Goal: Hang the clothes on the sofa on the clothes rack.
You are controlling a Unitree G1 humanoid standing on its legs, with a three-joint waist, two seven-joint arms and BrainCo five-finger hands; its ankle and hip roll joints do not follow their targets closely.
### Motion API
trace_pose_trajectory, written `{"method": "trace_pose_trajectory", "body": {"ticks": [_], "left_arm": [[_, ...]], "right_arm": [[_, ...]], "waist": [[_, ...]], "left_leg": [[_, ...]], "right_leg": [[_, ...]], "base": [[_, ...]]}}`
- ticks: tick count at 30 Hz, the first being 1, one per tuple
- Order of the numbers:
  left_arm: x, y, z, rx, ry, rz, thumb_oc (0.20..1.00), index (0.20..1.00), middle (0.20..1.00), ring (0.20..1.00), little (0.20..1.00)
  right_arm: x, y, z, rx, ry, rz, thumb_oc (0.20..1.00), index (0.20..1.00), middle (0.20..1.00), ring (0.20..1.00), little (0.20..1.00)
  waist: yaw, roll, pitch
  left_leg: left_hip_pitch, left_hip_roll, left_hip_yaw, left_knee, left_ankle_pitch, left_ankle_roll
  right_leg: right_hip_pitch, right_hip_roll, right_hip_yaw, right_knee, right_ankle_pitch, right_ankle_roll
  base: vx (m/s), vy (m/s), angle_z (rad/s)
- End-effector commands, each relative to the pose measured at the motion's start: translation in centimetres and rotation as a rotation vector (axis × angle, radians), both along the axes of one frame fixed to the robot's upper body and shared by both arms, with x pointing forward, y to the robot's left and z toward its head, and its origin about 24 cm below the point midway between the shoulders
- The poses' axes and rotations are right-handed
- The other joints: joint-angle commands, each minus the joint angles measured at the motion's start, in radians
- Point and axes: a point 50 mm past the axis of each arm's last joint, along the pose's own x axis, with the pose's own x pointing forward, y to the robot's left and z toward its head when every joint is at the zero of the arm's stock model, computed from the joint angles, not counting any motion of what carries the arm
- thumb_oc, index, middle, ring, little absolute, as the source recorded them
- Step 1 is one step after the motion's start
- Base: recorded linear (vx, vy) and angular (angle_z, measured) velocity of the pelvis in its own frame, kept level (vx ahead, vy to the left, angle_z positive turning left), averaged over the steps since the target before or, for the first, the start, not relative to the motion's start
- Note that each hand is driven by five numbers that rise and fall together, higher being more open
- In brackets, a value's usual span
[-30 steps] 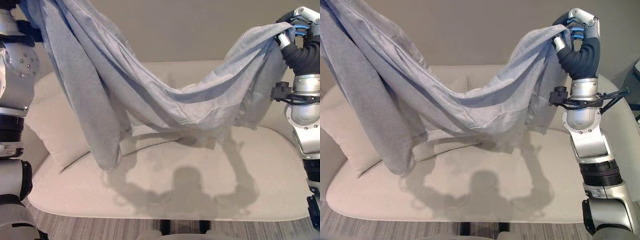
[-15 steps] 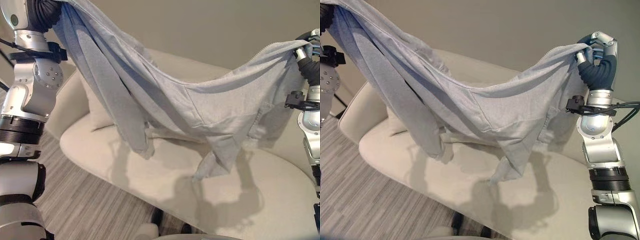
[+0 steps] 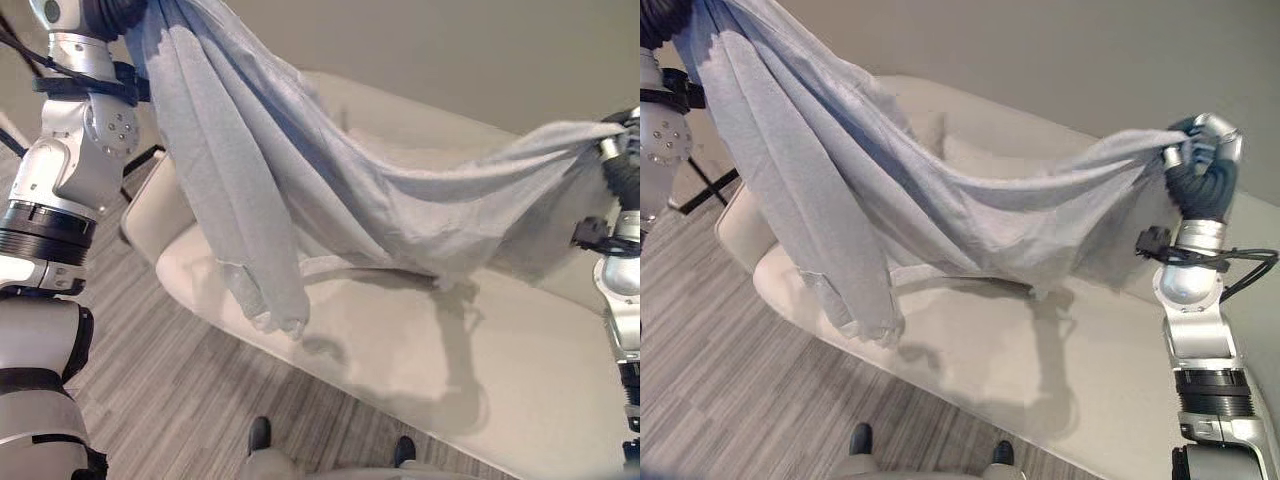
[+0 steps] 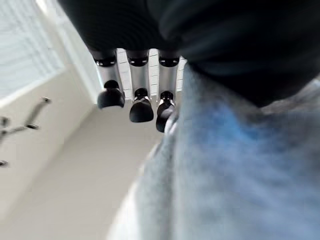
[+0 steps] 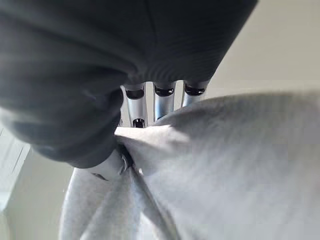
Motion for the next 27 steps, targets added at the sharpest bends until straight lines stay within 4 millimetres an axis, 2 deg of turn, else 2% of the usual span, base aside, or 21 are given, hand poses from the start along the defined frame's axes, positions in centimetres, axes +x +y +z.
{"method": "trace_pose_trajectory", "body": {"ticks": [1, 2, 3, 4, 6, 7, 8, 9, 10, 11, 12, 15, 17, 18, 20, 21, 22, 23, 24, 25, 27], "left_arm": [[-2.2, -1.5, 4.5, 0.057, -0.179, -0.026, 0.200, 0.200, 0.200, 0.200, 0.200], [-2.0, -1.7, 4.4, 0.053, -0.170, -0.036, 0.200, 0.200, 0.200, 0.200, 0.200], [-2.0, -1.7, 4.4, 0.053, -0.171, -0.036, 0.200, 0.200, 0.200, 0.200, 0.200], [-1.8, -1.9, 4.4, 0.049, -0.163, -0.040, 0.200, 0.200, 0.200, 0.200, 0.200], [-1.6, -2.1, 4.4, 0.038, -0.156, -0.052, 0.200, 0.200, 0.200, 0.200, 0.200], [-1.3, -2.3, 4.1, 0.028, -0.145, -0.062, 0.200, 0.200, 0.200, 0.200, 0.200], [-1.3, -2.3, 4.0, 0.027, -0.145, -0.062, 0.200, 0.200, 0.200, 0.200, 0.200], [-1.1, -2.2, 3.7, 0.022, -0.129, -0.063, 0.200, 0.200, 0.200, 0.200, 0.200], [-1.1, -2.0, 3.6, 0.018, -0.126, -0.059, 0.200, 0.200, 0.200, 0.200, 0.200], [-1.1, -1.9, 3.6, 0.017, -0.126, -0.058, 0.200, 0.200, 0.200, 0.200, 0.200], [-1.2, -1.6, 3.4, 0.009, -0.123, -0.040, 0.200, 0.200, 0.200, 0.200, 0.200], [-1.2, -0.8, 2.3, -0.021, -0.104, -0.034, 0.200, 0.200, 0.200, 0.200, 0.200], [-1.4, -0.7, 2.0, -0.036, -0.104, -0.053, 0.200, 0.200, 0.200, 0.200, 0.200], [-1.4, -0.5, 1.9, -0.041, -0.103, -0.051, 0.200, 0.200, 0.200, 0.200, 0.200], [-1.5, -0.1, 1.4, -0.065, -0.108, -0.056, 0.200, 0.200, 0.200, 0.200, 0.200], [-1.6, 0.2, 1.4, -0.070, -0.110, -0.049, 0.200, 0.200, 0.200, 0.200, 0.200], [-1.6, 0.2, 1.3, -0.070, -0.110, -0.049, 0.200, 0.200, 0.200, 0.200, 0.200], [-1.7, 0.4, 1.4, -0.072, -0.117, -0.040, 0.200, 0.200, 0.200, 0.200, 0.200], [-2.0, 0.9, 2.2, -0.060, -0.141, -0.016, 0.200, 0.200, 0.200, 0.200, 0.200], [-1.9, 0.8, 2.3, -0.059, -0.142, -0.018, 0.200, 0.200, 0.200, 0.200, 0.200], [-2.0, 0.4, 2.8, -0.041, -0.170, -0.028, 0.200, 0.200, 0.200, 0.200, 0.200]], "right_arm": [[-0.2, 0.5, 4.8, -0.045, -0.202, -0.012, 0.200, 0.200, 0.200, 0.200, 0.200], [-0.4, 0.3, 5.2, -0.059, -0.204, -0.011, 0.200, 0.200, 0.200, 0.200, 0.200], [-0.4, 0.3, 5.2, -0.059, -0.204, -0.012, 0.200, 0.200, 0.200, 0.200, 0.200], [-0.4, 0.1, 5.4, -0.069, -0.201, -0.013, 0.200, 0.200, 0.200, 0.200, 0.200], [-0.7, -0.1, 5.5, -0.082, -0.202, -0.020, 0.200, 0.200, 0.200, 0.200, 0.200], [-0.8, -0.1, 5.7, -0.091, -0.206, -0.019, 0.200, 0.200, 0.200, 0.200, 0.200], [-0.8, -0.1, 5.7, -0.092, -0.205, -0.020, 0.200, 0.200, 0.200, 0.200, 0.200], [-1.0, -0.2, 5.9, -0.109, -0.208, -0.022, 0.200, 0.200, 0.200, 0.200, 0.200], [-0.9, -0.2, 6.1, -0.107, -0.212, -0.019, 0.200, 0.200, 0.200, 0.200, 0.200], [-0.9, -0.1, 6.1, -0.107, -0.212, -0.017, 0.200, 0.200, 0.200, 0.200, 0.200], [-1.0, 0.0, 6.4, -0.114, -0.228, -0.015, 0.200, 0.200, 0.200, 0.200, 0.200], [-1.4, -0.4, 6.7, -0.129, -0.232, -0.023, 0.200, 0.200, 0.200, 0.200, 0.200], [-1.7, -0.7, 7.3, -0.150, -0.242, -0.027, 0.200, 0.200, 0.200, 0.200, 0.200], [-1.8, -0.8, 7.5, -0.152, -0.247, -0.030, 0.200, 0.200, 0.200, 0.200, 0.200], [-2.0, -1.1, 7.7, -0.160, -0.250, -0.046, 0.200, 0.200, 0.200, 0.200, 0.200], [-2.1, -1.3, 7.6, -0.158, -0.249, -0.052, 0.200, 0.200, 0.200, 0.200, 0.200], [-2.1, -1.3, 7.6, -0.159, -0.248, -0.052, 0.200, 0.200, 0.200, 0.200, 0.200], [-2.2, -1.3, 7.4, -0.155, -0.249, -0.056, 0.200, 0.200, 0.200, 0.200, 0.200], [-2.6, -1.9, 7.0, -0.149, -0.249, -0.092, 0.200, 0.200, 0.200, 0.200, 0.200], [-2.6, -2.0, 7.0, -0.148, -0.250, -0.095, 0.200, 0.200, 0.200, 0.200, 0.200], [-2.7, -2.2, 6.6, -0.147, -0.250, -0.111, 0.200, 0.200, 0.200, 0.200, 0.200]], "waist": [[-0.001, 0.044, -0.079], [-0.006, 0.042, -0.081], [-0.004, 0.042, -0.083], [-0.003, 0.040, -0.087], [-0.009, 0.033, -0.085], [-0.020, 0.028, -0.081], [-0.019, 0.030, -0.081], [-0.027, 0.026, -0.077], [-0.026, 0.025, -0.074], [-0.025, 0.027, -0.074], [-0.026, 0.022, -0.066], [-0.019, -0.004, -0.054], [-0.015, -0.009, -0.022], [-0.011, -0.010, -0.014], [-0.018, -0.004, -0.008], [-0.020, -0.001, -0.014], [-0.020, 0.000, -0.016], [-0.020, 0.003, -0.024], [-0.021, 0.018, -0.035], [-0.021, 0.018, -0.037], [-0.011, 0.027, -0.038]], "left_leg": [[0.010, -0.043, -0.004, -0.144, -0.023, 0.023], [0.012, -0.061, -0.012, -0.145, -0.026, 0.036], [0.014, -0.060, -0.011, -0.147, -0.030, 0.036], [0.020, -0.071, -0.015, -0.147, -0.035, 0.044], [0.032, -0.085, -0.026, -0.147, -0.037, 0.051], [0.036, -0.091, -0.034, -0.148, -0.035, 0.056], [0.036, -0.089, -0.034, -0.148, -0.036, 0.055], [0.048, -0.098, -0.034, -0.148, -0.040, 0.060], [0.057, -0.103, -0.032, -0.148, -0.045, 0.063], [0.058, -0.099, -0.030, -0.148, -0.048, 0.062], [0.074, -0.112, -0.026, -0.148, -0.060, 0.070], [0.101, -0.138, -0.025, -0.104, -0.082, 0.080], [0.049, -0.150, -0.025, 0.067, -0.135, 0.068], [0.018, -0.150, -0.025, 0.121, -0.137, 0.061], [-0.048, -0.123, -0.026, 0.204, -0.142, 0.049], [-0.063, -0.099, -0.027, 0.191, -0.144, 0.048], [-0.064, -0.099, -0.027, 0.191, -0.144, 0.048], [-0.068, -0.060, -0.039, 0.147, -0.124, 0.041], [-0.087, 0.045, -0.078, 0.029, -0.023, 0.005], [-0.083, 0.048, -0.081, 0.011, -0.011, 0.000], [-0.108, 0.097, -0.157, -0.048, 0.058, -0.034]], "right_leg": [[-0.110, -0.053, 0.094, 0.041, 0.061, 0.059], [-0.111, -0.018, 0.142, 0.065, 0.024, 0.049], [-0.112, -0.017, 0.144, 0.068, 0.017, 0.050], [-0.105, 0.006, 0.157, 0.078, -0.015, 0.046], [-0.101, 0.039, 0.177, 0.095, -0.033, 0.039], [-0.109, 0.072, 0.207, 0.092, -0.046, 0.030], [-0.110, 0.074, 0.207, 0.096, -0.050, 0.028], [-0.129, 0.129, 0.235, 0.088, -0.065, 0.021], [-0.144, 0.160, 0.239, 0.086, -0.067, 0.016], [-0.145, 0.164, 0.240, 0.089, -0.068, 0.015], [-0.166, 0.203, 0.224, 0.082, -0.063, 0.003], [-0.124, 0.216, 0.209, 0.040, -0.062, -0.012], [-0.098, 0.201, 0.200, 0.037, -0.071, -0.024], [-0.086, 0.194, 0.194, 0.034, -0.076, -0.027], [-0.072, 0.172, 0.181, 0.026, -0.087, -0.024], [-0.066, 0.164, 0.177, 0.020, -0.095, -0.018], [-0.067, 0.164, 0.176, 0.020, -0.095, -0.018], [-0.066, 0.151, 0.175, 0.013, -0.099, -0.007], [-0.061, 0.109, 0.178, -0.003, -0.122, 0.017], [-0.064, 0.112, 0.175, -0.003, -0.122, 0.016], [-0.049, 0.080, 0.199, -0.016, -0.134, 0.035]], "base": [[0.12, 0.487, -0.28], [0.12, 0.350, -0.05], [0.12, 0.186, 0.38], [0.12, 0.120, 0.80], [0.14, 0.115, 0.40], [0.10, 0.047, 0.01], [0.15, 0.076, 0.02], [0.14, 0.042, 0.24], [0.14, 0.044, 0.37], [0.10, 0.011, 0.32], [0.10, 0.003, 0.11], [0.16, -0.040, 0.15], [0.11, -0.002, 0.10], [0.08, 0.058, 0.19], [0.09, 0.129, 0.25], [0.08, 0.110, 0.20], [0.12, 0.140, 0.20], [0.22, 0.390, 0.17], [0.22, 0.379, 0.10], [0.21, 0.424, 0.04], [0.14, 0.367, 0.01]]}}
